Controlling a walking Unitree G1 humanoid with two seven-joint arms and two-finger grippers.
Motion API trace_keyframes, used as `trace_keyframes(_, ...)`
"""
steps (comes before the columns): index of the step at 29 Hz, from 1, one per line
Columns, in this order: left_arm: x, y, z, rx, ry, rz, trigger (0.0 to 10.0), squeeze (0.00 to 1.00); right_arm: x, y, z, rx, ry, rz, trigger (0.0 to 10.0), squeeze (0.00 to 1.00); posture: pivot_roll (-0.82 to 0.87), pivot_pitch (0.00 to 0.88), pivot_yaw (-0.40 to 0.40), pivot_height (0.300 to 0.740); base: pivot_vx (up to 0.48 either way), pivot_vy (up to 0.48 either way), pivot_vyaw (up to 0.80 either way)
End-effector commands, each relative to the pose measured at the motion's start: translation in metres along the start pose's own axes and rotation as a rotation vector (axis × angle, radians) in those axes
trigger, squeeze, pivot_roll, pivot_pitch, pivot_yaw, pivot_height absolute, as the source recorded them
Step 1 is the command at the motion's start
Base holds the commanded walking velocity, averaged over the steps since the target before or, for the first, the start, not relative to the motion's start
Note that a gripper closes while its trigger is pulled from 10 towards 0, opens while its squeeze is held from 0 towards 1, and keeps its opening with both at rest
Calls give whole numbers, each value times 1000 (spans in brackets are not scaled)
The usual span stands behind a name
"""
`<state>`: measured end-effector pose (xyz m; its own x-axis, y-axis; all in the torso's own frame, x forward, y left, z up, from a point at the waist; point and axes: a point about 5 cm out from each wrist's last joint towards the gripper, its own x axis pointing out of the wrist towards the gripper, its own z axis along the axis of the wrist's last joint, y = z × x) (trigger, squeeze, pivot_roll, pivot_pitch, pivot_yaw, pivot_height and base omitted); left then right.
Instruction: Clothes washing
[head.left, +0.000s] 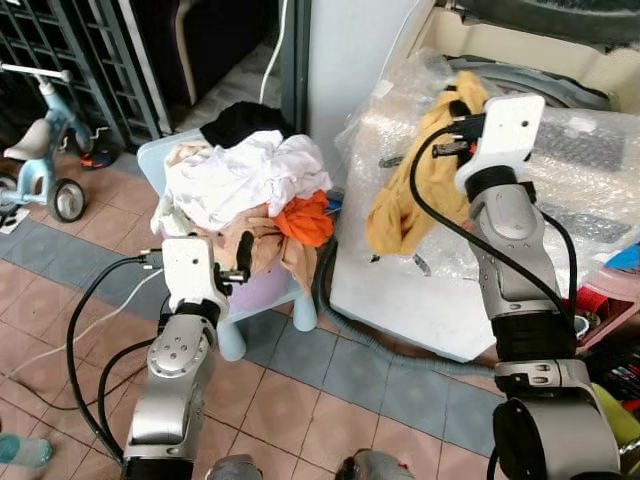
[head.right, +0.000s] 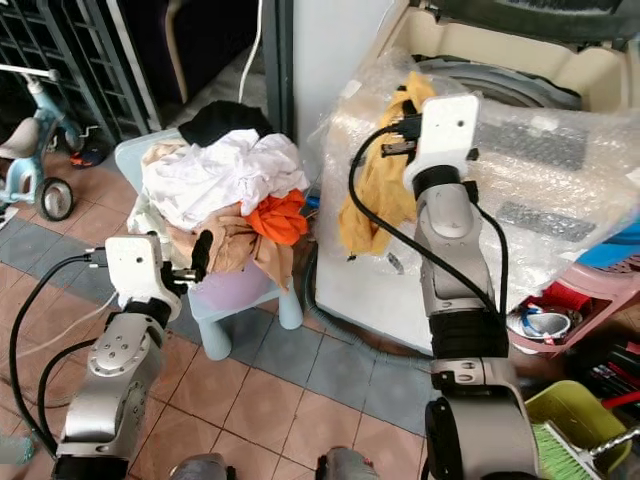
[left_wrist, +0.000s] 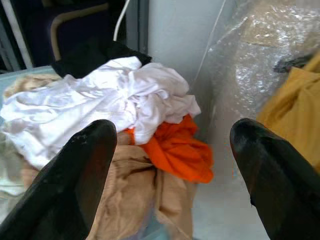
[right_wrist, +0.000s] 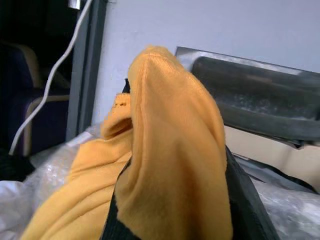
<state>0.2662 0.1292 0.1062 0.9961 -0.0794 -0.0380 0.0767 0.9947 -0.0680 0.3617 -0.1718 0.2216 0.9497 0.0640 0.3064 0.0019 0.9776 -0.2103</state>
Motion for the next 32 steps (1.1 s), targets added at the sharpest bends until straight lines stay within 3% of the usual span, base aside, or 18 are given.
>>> trace_keyframes(1,0,2,2,24,-5,-12,10000,0,9,-1,17,6,-76,-17,10000,0,69,72,-12,740,364,0,-800)
trace_keyframes(8,1,6,3,35,-6,-3,10000,0,20,-9,23,-23,-100,-26,10000,0,75,86,-15,740,343,0,-800)
trace_keyframes(19,0,5,2,31,0,-2,10000,0,52,-8,59,-116,-199,136,10000,0,81,86,-21,740,309,0,-800)
trace_keyframes(24,-1,6,1,30,8,8,10000,0,63,1,79,-161,-261,246,10000,0,83,89,-20,740,329,0,-751)
trace_keyframes(29,-2,9,0,46,23,47,10000,0,68,24,94,-227,-329,386,10000,0,90,92,-23,740,0,0,215)
trace_keyframes(32,-3,9,0,48,23,52,10000,0,66,39,95,-196,-356,462,10000,0,98,93,-25,740,0,0,546)
